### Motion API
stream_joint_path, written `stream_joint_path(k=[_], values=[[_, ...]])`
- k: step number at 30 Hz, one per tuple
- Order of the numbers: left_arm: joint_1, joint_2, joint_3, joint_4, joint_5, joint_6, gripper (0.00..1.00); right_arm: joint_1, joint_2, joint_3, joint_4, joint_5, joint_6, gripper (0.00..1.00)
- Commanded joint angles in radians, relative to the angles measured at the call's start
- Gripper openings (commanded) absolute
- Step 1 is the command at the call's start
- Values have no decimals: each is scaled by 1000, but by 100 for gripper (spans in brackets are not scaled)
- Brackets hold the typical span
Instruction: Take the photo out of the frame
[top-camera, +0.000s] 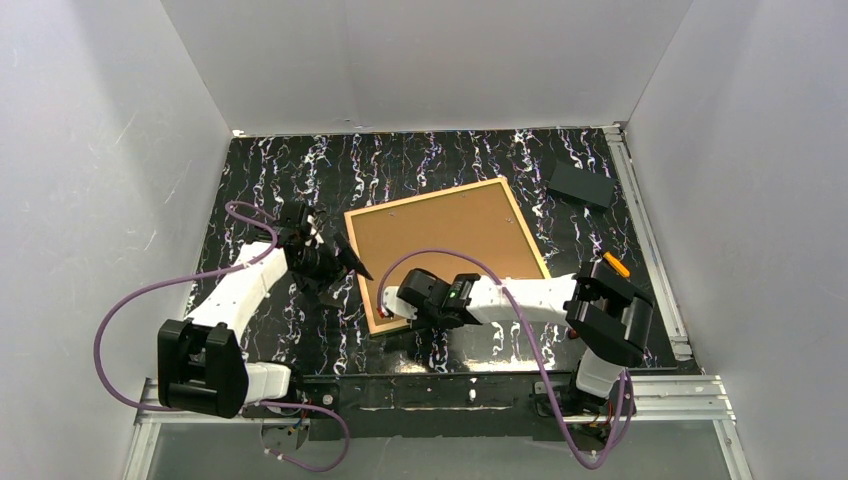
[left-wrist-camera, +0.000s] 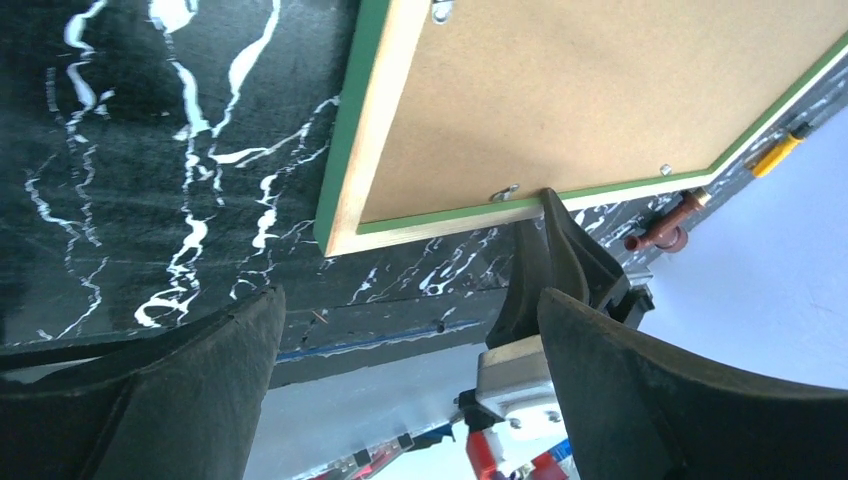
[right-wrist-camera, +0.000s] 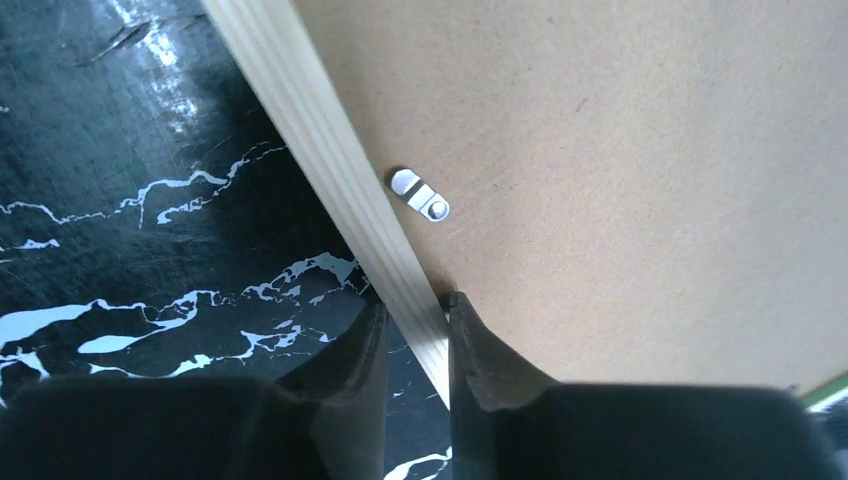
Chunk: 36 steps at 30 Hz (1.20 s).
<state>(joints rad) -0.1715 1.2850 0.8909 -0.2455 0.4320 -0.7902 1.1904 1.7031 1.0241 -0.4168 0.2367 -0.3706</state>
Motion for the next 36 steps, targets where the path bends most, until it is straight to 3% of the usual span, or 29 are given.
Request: stream_joint_path(k=[1, 6, 11, 16, 22, 28, 36], values=[[18, -47, 33, -170, -103, -3, 98, 42, 4, -40, 59, 111, -9, 18], [32, -99, 122, -229, -224, 4, 98, 66, -41, -32, 93, 156, 13, 2], [33, -133, 152, -235, -176, -26, 98, 47, -99, 14, 99, 118, 56, 1], [36, -173, 84, -182, -33, -122, 98, 43, -118, 60, 109, 83, 106, 1], [36, -209, 54, -161, 29, -198, 98, -1, -146, 105, 114, 36, 178, 1], [36, -206, -53, 64, 126, -345, 98, -67, -163, 153, 111, -67, 240, 1], [30, -176, -277, 517, 168, -540, 98, -95, -132, 199, 110, -117, 299, 1]])
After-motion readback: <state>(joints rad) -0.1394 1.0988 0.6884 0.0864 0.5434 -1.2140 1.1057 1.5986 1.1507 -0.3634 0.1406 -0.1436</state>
